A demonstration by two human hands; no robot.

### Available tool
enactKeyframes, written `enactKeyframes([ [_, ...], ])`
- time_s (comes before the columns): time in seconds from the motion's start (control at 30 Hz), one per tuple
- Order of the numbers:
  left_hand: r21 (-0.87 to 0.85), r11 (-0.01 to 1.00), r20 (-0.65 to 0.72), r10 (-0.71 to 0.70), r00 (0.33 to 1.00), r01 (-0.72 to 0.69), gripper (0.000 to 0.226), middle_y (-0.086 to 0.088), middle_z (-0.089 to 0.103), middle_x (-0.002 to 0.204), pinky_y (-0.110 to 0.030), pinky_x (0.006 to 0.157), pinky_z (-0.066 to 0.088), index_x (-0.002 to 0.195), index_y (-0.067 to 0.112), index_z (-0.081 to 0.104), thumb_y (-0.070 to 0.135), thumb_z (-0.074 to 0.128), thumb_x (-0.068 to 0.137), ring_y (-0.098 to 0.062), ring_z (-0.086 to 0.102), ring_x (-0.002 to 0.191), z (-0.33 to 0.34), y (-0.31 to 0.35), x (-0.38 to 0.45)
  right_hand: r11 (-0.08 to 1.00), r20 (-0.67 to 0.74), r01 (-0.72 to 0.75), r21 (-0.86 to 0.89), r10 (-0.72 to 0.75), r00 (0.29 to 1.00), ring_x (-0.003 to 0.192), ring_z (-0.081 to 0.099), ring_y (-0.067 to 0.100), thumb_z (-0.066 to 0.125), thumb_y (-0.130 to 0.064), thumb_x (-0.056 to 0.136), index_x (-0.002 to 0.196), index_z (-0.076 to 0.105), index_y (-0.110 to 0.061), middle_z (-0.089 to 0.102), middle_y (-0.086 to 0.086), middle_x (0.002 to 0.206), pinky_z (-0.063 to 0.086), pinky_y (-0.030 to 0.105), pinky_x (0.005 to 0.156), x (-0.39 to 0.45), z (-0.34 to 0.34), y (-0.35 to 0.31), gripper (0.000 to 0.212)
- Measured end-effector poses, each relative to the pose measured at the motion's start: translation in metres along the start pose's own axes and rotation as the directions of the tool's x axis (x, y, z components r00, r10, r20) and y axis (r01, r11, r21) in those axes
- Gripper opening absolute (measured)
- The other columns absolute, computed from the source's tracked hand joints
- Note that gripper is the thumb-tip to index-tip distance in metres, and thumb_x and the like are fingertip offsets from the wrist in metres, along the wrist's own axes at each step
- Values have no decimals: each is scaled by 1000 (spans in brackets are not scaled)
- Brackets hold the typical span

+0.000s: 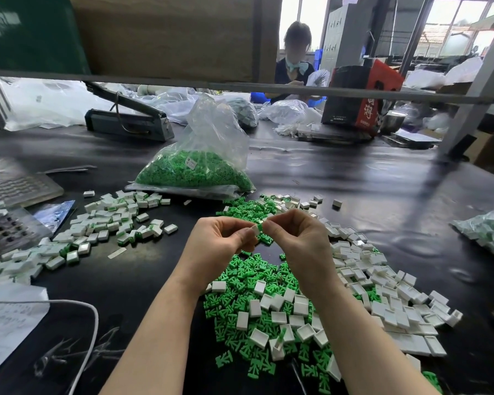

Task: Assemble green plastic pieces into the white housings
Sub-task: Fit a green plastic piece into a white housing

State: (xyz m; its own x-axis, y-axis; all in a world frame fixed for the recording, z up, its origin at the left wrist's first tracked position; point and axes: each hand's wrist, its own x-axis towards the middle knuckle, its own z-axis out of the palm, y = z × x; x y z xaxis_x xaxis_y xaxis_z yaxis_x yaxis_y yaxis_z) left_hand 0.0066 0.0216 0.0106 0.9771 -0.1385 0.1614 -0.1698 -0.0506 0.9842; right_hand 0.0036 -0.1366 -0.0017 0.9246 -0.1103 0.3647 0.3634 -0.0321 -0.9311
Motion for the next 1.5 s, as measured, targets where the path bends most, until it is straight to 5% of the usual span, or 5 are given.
enactKeyframes([
  [0.4,-60,998,24,-9,1000,11,10,-6,77,82,-18,62,54,96,11,73,14,67,87,-18,74,78,4,1,0,993,-105,14,118,-2,995,71,67,12,74,-6,84,82,68,-11,71,1,75,53,20,66,-1,5,-3,8],
  [0.83,-3,1000,9,4,1000,-3,6,-8,75,75,-18,57,52,88,13,74,9,69,88,-17,72,68,2,1,0,997,-44,53,48,-51,998,69,66,9,75,-4,82,80,68,-11,70,-4,72,53,20,66,-1,5,-1,10],
  [1.2,175,983,-12,66,998,-63,14,-3,73,70,-21,63,55,85,17,75,6,69,88,-10,66,65,0,-3,3,982,131,11,-190,14,991,69,70,19,75,-10,84,85,65,-7,71,8,76,57,28,63,4,-9,-2,10],
  [1.3,236,968,10,89,996,-89,20,2,72,69,-18,60,52,82,24,74,7,68,88,-6,64,63,-1,-2,2,951,195,-39,-306,103,975,65,67,11,69,-18,90,87,61,-12,72,3,72,50,20,58,4,-11,-1,10],
  [1.5,381,920,62,73,995,-91,9,-2,73,78,-39,72,56,91,21,74,16,66,91,-24,67,74,-1,-7,4,835,326,43,-549,167,930,45,44,3,57,-25,98,75,59,-20,65,2,63,38,22,48,3,-13,-1,23],
])
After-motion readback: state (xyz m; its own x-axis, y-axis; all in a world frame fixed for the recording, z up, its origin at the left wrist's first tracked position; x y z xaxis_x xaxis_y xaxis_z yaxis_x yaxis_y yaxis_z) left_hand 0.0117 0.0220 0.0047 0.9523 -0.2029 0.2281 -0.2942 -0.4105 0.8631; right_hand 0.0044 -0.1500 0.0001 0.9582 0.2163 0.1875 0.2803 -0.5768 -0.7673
